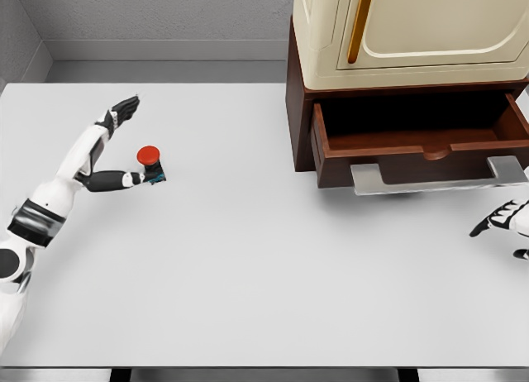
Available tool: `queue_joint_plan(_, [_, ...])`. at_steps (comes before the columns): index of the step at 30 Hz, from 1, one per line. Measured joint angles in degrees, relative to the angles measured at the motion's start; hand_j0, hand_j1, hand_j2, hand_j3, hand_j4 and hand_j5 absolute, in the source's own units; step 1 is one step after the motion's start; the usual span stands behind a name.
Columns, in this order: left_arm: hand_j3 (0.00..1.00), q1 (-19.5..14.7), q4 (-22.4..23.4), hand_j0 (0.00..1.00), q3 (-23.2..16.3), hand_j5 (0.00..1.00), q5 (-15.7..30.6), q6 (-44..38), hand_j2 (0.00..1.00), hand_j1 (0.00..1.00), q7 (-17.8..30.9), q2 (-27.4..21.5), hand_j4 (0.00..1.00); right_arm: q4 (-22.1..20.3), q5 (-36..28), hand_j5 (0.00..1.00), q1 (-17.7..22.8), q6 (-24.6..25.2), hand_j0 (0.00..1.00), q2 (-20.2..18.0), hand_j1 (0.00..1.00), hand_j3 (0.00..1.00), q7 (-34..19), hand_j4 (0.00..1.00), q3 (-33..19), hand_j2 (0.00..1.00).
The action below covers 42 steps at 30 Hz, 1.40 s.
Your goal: Put the switch into the drawer with left arm, and close the drawer with right arm
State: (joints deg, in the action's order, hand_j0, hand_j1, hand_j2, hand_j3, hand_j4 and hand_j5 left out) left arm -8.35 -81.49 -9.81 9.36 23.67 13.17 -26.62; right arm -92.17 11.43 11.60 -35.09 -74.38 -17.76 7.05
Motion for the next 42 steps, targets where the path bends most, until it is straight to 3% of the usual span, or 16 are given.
queue_joint_plan(9, [1.0,-0.7,2.1,1.0,-3.2,1.0,1.0,-4.6,1.0,1.0,0.1,-0.5,1.0,-0.1,-0.3,0.74,0.4,0.0,0.74,-0.6,0.74,0.74,-0.2,0.74,0.0,0.74])
queue_joint_plan(18, [0.97,-2.8,4.2,0.97,-3.6,0.97,3.6,-9.7,0.97,0.97,0.0,-0.7,0.97,-0.6,-0.5,0.76,0.4,0.0,0.76,-0.4,0.76,0.76,-0.3,0.76,-0.4,0.76])
queue_joint_plan(32, [0.97,-5.4,9.3,0.97,-5.5,0.97,2.4,-9.2,0.97,0.97,0.0,0.7,0.97,-1.8,-0.5,0.76,0.4,0.0,0.76,-0.2,0.76,0.76,-0.4,0.76,-0.5,0.76])
queue_joint_plan(36, [0.94,-5.4,10.6,0.94,-5.8,0.94,1.8,-7.8,0.94,0.94,0.0,1.2,0.94,-2.0,-0.5,0.76,0.4,0.0,0.76,-0.2,0.76,0.76,-0.4,0.76,-0.5,0.76])
queue_joint_plan(39, [0.82,-5.4,11.2,0.82,-6.2,0.82,1.6,-7.1,0.82,0.82,0.0,1.3,0.82,-2.1,-0.5,0.76,0.4,0.0,0.76,-0.4,0.76,0.76,-0.4,0.76,-0.5,0.76])
queue_joint_plan(42, [0.79,-5.4,11.4,0.79,-6.3,0.79,1.6,-6.7,0.79,0.79,0.0,1.3,0.79,-2.2,-0.5,0.76,0.4,0.0,0.76,-0.4,0.76,0.76,-0.3,0.76,-0.5,0.76])
